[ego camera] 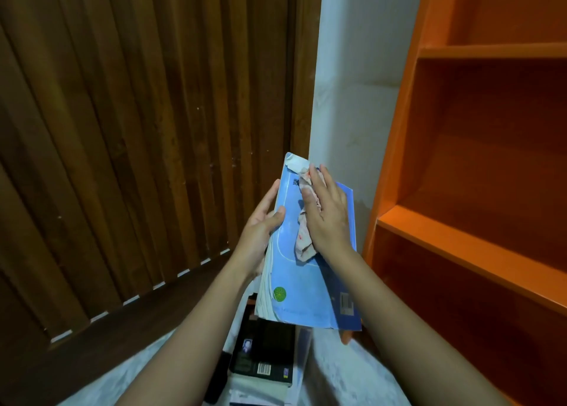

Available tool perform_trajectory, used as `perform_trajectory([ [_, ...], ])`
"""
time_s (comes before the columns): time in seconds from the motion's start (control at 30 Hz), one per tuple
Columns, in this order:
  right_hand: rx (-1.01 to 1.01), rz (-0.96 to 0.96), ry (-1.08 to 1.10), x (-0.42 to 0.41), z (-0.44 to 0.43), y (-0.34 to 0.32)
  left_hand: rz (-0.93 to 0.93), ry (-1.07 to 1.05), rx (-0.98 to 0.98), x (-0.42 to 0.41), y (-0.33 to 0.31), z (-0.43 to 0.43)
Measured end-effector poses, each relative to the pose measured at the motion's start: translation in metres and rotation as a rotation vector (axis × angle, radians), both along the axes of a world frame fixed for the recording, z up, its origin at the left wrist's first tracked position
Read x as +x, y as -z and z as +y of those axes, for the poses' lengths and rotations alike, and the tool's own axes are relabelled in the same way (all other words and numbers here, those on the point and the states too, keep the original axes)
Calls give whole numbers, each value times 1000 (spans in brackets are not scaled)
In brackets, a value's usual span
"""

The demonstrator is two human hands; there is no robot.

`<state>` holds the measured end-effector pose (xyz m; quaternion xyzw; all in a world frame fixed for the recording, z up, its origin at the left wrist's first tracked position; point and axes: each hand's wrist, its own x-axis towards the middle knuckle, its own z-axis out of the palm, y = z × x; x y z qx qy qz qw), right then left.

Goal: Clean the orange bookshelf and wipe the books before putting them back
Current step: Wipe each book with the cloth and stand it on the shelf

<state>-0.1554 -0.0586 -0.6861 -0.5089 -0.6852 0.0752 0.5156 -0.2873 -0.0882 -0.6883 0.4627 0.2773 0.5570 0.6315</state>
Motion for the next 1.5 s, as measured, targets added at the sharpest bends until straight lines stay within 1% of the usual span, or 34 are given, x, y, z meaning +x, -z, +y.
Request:
perform_trajectory([
  [0.1, 180, 51, 36, 4, -3, -4, -42, 21, 28, 4, -4, -4],
  [0.17, 215, 130, 58, 14, 4, -3, -101, 39, 43, 8, -5, -7],
  [0.23, 93, 253, 101, 28, 13, 5, -145, 48, 39, 12, -6, -12],
  [0.33, -185, 589, 107, 52, 20, 28, -149, 44, 45, 14, -8, -17],
  [0.37, -227, 663, 120, 57, 20, 33, -131, 41, 50, 14, -8, -16],
  [0.43, -214, 707, 155, 58, 17, 32, -91, 29, 60, 17, -9, -16],
  [0.53, -68, 605, 78, 35, 0, 13, -82, -12, 60, 32, -10, -13],
  [0.57, -9, 538, 40, 24, -8, 8, -85, -35, 54, 36, -11, -12],
  [0.63, 121, 342, 2, 11, -22, 5, -135, -90, 35, 38, -12, -10],
  [0.7, 248, 143, 13, 16, -24, 13, -194, -122, 13, 33, -11, -7],
  [0.73, 267, 105, 32, 24, -19, 22, -212, -128, 6, 30, -11, -5],
  [0.77, 238, 121, 64, 33, -14, 31, -225, -133, 3, 27, -11, -5],
  [0.87, 4, 293, 124, 53, -2, 51, -221, -165, -10, 28, -9, -4],
  [0.9, -28, 315, 129, 52, -3, 54, -220, -180, -22, 30, -8, -3],
  [0.93, -9, 306, 125, 46, -6, 52, -225, -194, -37, 34, -8, -3],
  [1.0, 85, 250, 60, 28, -18, 42, -249, -230, -69, 40, -6, 0],
  [1.07, 199, 90, -31, 9, -32, 34, -278, -277, -100, 42, -6, 2],
  [1.13, 270, -76, -86, 2, -38, 39, -328, -288, -112, 38, -4, 5],
  [1.17, 279, -100, -88, 7, -37, 45, -358, -276, -110, 35, -3, 5],
  [1.2, 271, -73, -61, 15, -33, 52, -382, -264, -107, 31, -2, 5],
  [1.27, 198, 83, 69, 36, -22, 63, -389, -249, -101, 26, -2, 2],
  [1.33, 28, 254, 169, 55, -12, 71, -350, -226, -90, 24, -1, 0],
  [1.37, -38, 282, 192, 59, -11, 75, -326, -221, -89, 24, -2, -1],
  [1.4, -51, 273, 190, 57, -12, 77, -308, -226, -94, 25, -2, -1],
  [1.5, 48, 189, 84, 34, -30, 76, -313, -272, -119, 32, -4, 4],
])
